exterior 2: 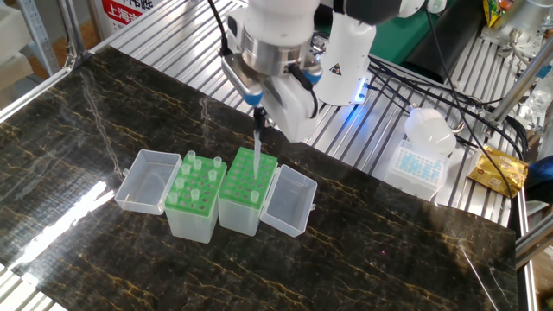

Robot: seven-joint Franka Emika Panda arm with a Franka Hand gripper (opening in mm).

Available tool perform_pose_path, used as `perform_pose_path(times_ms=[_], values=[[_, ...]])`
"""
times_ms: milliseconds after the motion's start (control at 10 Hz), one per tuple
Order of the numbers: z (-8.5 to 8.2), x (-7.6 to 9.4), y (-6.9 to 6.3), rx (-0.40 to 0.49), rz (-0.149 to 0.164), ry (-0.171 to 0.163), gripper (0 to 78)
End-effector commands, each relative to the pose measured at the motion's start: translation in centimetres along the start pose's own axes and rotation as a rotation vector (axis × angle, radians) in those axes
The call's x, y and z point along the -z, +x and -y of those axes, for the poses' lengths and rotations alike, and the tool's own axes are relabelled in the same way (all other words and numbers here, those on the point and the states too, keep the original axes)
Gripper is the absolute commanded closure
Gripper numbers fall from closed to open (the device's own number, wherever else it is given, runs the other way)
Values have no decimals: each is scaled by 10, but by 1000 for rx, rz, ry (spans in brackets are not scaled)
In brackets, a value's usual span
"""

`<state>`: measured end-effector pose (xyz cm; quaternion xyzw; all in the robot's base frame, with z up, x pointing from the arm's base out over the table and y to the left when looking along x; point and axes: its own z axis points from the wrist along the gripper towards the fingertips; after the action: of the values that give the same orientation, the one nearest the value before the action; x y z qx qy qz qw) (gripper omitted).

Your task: Transfer all large pipette tips from one holder to another

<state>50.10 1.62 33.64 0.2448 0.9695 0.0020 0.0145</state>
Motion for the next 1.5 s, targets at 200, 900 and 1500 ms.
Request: perform_pose_path(times_ms=[200,900,1500], values=[[-1,11,-11,-21,-17,-1,764],[-7,13,-47,13,-6,6,764],[-3,5,-67,46,3,5,764]])
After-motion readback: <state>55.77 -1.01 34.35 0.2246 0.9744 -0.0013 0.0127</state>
